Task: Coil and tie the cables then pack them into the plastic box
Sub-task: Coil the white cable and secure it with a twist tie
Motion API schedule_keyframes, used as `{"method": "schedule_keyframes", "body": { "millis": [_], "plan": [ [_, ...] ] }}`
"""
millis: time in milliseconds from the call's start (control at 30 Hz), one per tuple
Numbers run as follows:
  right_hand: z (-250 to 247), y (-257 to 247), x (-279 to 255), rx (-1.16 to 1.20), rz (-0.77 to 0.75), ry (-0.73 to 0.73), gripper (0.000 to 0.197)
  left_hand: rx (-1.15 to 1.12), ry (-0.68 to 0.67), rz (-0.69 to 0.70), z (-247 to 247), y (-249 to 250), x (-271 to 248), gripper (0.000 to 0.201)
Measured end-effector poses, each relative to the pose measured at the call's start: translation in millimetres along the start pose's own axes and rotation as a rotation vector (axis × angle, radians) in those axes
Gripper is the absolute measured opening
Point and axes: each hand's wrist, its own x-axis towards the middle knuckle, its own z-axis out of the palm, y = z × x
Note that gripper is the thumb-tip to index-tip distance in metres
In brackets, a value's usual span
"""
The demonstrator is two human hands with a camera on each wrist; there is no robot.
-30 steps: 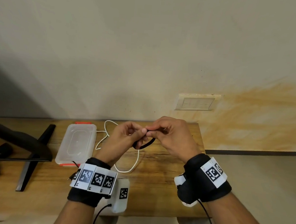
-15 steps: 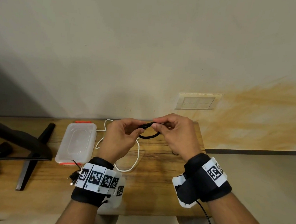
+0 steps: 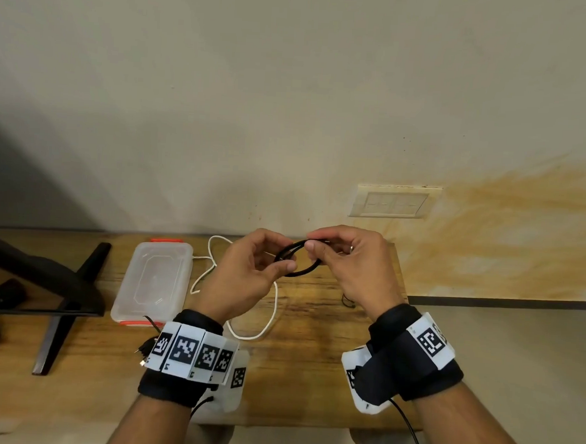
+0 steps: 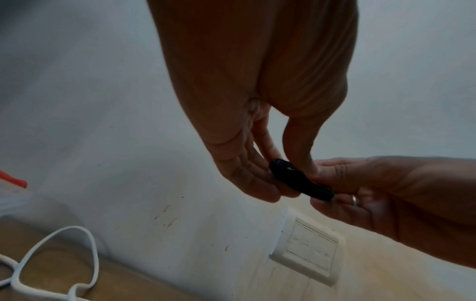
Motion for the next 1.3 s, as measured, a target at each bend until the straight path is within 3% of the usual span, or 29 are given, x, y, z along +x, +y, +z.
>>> {"method": "schedule_keyframes", "body": {
  "millis": [167,300,533,767,900,1067,1167,1300],
  "plan": [
    [0.7,0.0,-2.8,0.036,0.01,-0.035,0.013,-0.058,0.101,0.026,-1.2,1.9,-0.5,0.013],
    [-1.5,-1.0,-2.3,0.092,0.031,-0.057,0.015,-0.08,0.126,0.055,-3.9,0.5,0.8,0.017],
    [-6.2,-6.3,-3.0,0.185,0.08,-0.144,0.018,-0.115,0.059,0.063,-3.8,0.6,0.4,0.016],
    [-12.4,-8.9,-2.3,0.278,0.15,-0.132,0.017,-0.273,0.012,0.029,-3.8,3.3,-1.0,0.02],
    [-13.9,-4.4,-2.4,0.256,0.183,-0.121,0.016,-0.065,0.02,0.074,-3.4,-1.5,1.2,0.018],
    [-13.5,-4.8,-2.6,0.247,0.177,-0.13,0.016,0.381,0.047,0.367,0.8,2.0,-2.3,0.052],
    [-12.4,-6.5,-3.4,0.245,0.184,-0.128,0.015,0.479,0.078,0.452,4.4,3.7,-2.8,0.043],
    [-12.3,-7.2,-2.6,0.267,0.199,-0.128,0.014,0.472,0.127,0.426,9.3,4.8,-2.9,0.028]
  ]
}}
